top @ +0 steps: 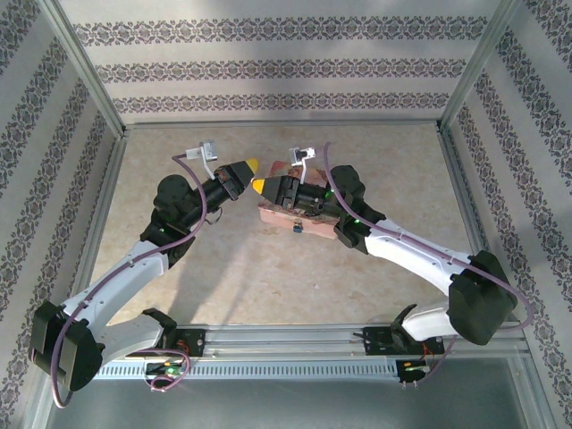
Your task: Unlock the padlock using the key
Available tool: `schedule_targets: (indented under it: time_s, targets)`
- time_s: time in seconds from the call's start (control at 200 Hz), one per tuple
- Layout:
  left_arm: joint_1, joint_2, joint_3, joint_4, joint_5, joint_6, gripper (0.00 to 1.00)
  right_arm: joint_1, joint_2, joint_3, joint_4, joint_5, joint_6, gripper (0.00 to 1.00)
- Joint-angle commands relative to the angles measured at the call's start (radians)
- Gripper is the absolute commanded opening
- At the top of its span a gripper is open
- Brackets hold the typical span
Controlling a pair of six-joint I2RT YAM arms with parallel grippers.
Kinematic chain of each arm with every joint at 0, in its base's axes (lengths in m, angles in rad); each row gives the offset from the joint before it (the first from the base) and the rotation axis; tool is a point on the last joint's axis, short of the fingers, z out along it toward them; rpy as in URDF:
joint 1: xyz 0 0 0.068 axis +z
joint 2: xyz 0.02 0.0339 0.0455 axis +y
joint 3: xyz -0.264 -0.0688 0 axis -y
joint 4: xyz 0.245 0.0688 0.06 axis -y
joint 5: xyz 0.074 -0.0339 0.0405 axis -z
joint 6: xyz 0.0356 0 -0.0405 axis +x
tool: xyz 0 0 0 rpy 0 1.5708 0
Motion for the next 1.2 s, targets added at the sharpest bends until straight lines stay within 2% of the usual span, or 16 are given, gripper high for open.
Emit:
schedule_targets:
  time_s: [0.0,0.145,0.225,0.26,0.3,0.36,0.41,0.46,0.57,0.66,0.76,0.89,1.049,1.199]
  targets:
    - [-0.016,0.001,-0.015,0.056,0.002,0.008,0.00,0.013,0.007,0.030,0.051,-0.009,-0.001,0.14]
    - [-0.016,-0.002,-0.013,0.051,-0.005,0.008,0.00,0.011,-0.001,0.021,0.047,-0.010,-0.006,0.00]
    - [-0.015,-0.009,-0.011,0.034,-0.012,0.009,0.01,0.009,-0.011,0.015,0.028,-0.005,-0.022,0.00]
    - [-0.014,-0.015,-0.007,0.021,-0.018,0.014,0.08,0.009,-0.018,0.012,0.009,0.000,-0.035,0.00]
    - [-0.014,-0.027,-0.002,-0.003,-0.027,0.019,0.20,0.008,-0.028,0.009,-0.017,0.007,-0.056,0.00]
    - [-0.013,-0.049,0.007,-0.043,-0.040,0.031,0.28,0.009,-0.047,0.005,-0.069,0.022,-0.097,0.00]
    - [-0.011,-0.071,0.020,-0.094,-0.058,0.043,0.39,0.008,-0.066,0.004,-0.137,0.039,-0.150,0.00]
    - [-0.007,-0.100,0.038,-0.160,-0.078,0.057,0.45,0.010,-0.088,0.009,-0.223,0.067,-0.216,0.00]
    - [0.003,-0.161,0.105,-0.382,-0.140,0.094,0.59,0.018,-0.147,0.031,-0.461,0.187,-0.416,0.00]
    - [0.012,-0.188,0.184,-0.600,-0.192,0.110,0.61,0.045,-0.204,0.047,-0.612,0.361,-0.601,0.00]
    - [0.020,-0.177,0.293,-0.858,-0.234,0.099,0.61,0.082,-0.253,0.057,-0.693,0.531,-0.801,0.00]
    - [0.020,-0.127,0.392,-1.062,-0.198,0.026,0.56,0.132,-0.281,0.066,-0.724,0.734,-1.062,0.00]
    - [0.020,-0.070,0.406,-1.060,-0.047,-0.110,0.53,0.201,-0.271,0.064,-0.671,0.912,-1.371,0.00]
    - [0.014,-0.063,0.298,-0.837,0.068,-0.309,0.51,0.256,-0.261,0.036,-0.582,0.956,-1.616,0.00]
